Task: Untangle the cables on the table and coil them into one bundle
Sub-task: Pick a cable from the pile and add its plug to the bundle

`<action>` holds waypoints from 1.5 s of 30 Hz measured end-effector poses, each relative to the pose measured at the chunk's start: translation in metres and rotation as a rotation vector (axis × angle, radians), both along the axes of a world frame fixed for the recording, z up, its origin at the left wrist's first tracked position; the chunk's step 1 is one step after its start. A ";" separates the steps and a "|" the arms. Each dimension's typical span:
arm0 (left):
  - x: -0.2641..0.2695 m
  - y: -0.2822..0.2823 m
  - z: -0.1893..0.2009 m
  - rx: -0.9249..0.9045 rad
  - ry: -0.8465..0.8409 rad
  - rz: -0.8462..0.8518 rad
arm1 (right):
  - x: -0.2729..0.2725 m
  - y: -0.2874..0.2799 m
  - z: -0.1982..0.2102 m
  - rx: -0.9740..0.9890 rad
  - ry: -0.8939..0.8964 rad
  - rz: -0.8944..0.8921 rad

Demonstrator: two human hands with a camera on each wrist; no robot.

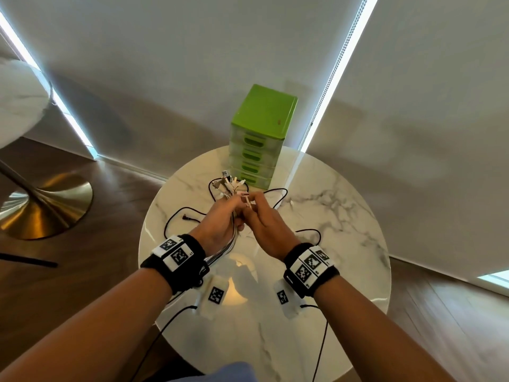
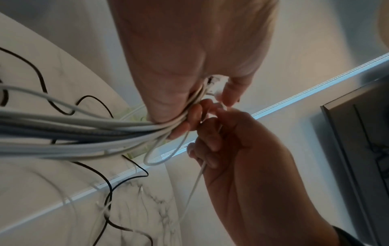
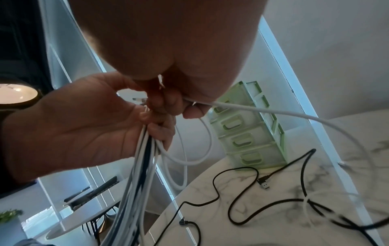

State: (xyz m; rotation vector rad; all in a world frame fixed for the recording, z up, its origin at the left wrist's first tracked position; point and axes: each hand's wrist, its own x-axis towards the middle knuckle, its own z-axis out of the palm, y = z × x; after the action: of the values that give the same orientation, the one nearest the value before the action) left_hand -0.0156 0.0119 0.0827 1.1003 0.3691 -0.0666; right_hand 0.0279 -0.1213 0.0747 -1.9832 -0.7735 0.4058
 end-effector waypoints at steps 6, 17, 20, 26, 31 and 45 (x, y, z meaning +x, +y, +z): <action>0.004 0.010 -0.004 -0.055 -0.004 0.059 | 0.002 -0.004 0.004 -0.117 -0.110 0.046; 0.015 0.022 0.007 0.004 -0.102 0.154 | -0.002 -0.025 -0.018 -0.204 0.062 0.113; 0.022 0.040 0.017 -0.020 -0.092 0.229 | -0.012 -0.043 -0.045 -0.284 0.148 0.175; 0.026 0.079 0.037 0.056 -0.158 0.315 | -0.006 -0.088 -0.095 -0.525 0.156 0.145; 0.013 0.092 0.038 0.198 -0.208 0.312 | 0.027 -0.083 -0.094 -0.534 -0.144 -0.069; -0.067 0.181 0.036 0.143 -0.243 0.541 | -0.010 0.136 -0.068 -0.608 -0.371 0.355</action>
State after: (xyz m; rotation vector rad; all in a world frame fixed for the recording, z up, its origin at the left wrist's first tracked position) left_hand -0.0824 0.1928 0.1188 1.1020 0.4458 0.5748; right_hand 0.0176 0.0145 0.0066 -2.5311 -1.3721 0.5328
